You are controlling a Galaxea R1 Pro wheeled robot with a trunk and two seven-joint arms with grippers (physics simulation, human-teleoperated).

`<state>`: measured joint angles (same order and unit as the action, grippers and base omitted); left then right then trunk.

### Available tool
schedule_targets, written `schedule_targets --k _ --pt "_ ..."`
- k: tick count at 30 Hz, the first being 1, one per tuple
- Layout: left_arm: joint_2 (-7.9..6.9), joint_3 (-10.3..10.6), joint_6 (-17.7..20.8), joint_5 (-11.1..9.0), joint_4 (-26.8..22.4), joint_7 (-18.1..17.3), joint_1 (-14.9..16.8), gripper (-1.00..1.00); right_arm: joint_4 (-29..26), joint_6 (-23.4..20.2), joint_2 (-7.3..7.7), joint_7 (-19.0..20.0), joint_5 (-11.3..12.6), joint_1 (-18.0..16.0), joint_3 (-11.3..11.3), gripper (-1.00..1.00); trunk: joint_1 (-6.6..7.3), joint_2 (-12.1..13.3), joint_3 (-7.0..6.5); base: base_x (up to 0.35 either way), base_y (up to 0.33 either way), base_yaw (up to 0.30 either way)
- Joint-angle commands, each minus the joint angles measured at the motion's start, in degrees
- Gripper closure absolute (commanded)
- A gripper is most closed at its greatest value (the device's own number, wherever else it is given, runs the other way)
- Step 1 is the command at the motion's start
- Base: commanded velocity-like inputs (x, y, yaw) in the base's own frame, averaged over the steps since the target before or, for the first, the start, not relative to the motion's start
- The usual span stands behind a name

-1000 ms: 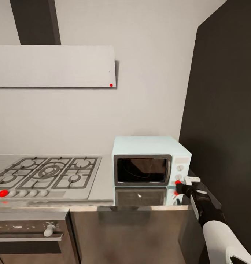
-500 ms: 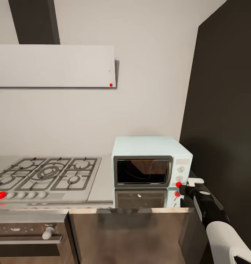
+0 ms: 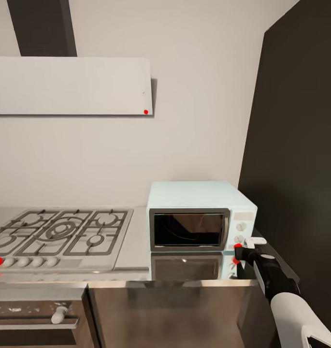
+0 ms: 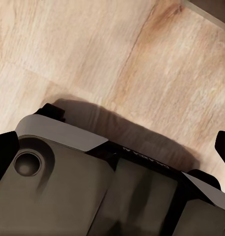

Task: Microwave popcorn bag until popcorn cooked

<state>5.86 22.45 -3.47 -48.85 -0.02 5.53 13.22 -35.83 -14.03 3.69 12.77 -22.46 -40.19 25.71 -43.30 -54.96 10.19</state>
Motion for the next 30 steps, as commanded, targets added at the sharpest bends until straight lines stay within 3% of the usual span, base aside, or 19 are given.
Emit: schedule_targets --k 1,10,21,24,30 --pt "0.03 0.5 -0.1 -0.4 0.0 0.2 0.0 -1.0 -0.2 -0.2 -0.09 0.5 -0.3 -0.1 0.3 1.0 -0.04 0.0 0.08 0.119 0.0 0.0" --pt "0.05 0.5 -0.1 -0.4 0.0 0.2 0.0 -1.0 -0.2 -0.1 -0.22 0.5 -0.3 -0.1 0.2 1.0 -0.04 0.0 0.08 0.024 0.0 0.0" --pt "0.38 0.5 -0.2 -0.4 0.0 0.3 0.0 -1.0 -1.3 -0.6 -0.03 1.3 -0.3 -0.1 0.1 1.0 -0.04 0.0 0.08 -0.318 0.0 0.0" --pt "0.38 0.6 -0.2 -0.4 0.0 0.3 0.0 -1.0 -4.1 -1.0 -0.24 1.5 -0.4 -0.1 0.0 1.0 -0.04 0.0 0.08 -0.342 0.0 0.0" --pt "0.38 0.5 -0.2 -0.4 0.0 0.3 0.0 -1.0 -16.2 -14.1 -0.48 5.5 -2.0 0.6 0.0 1.0 -0.04 0.0 0.08 -0.341 0.0 0.0"
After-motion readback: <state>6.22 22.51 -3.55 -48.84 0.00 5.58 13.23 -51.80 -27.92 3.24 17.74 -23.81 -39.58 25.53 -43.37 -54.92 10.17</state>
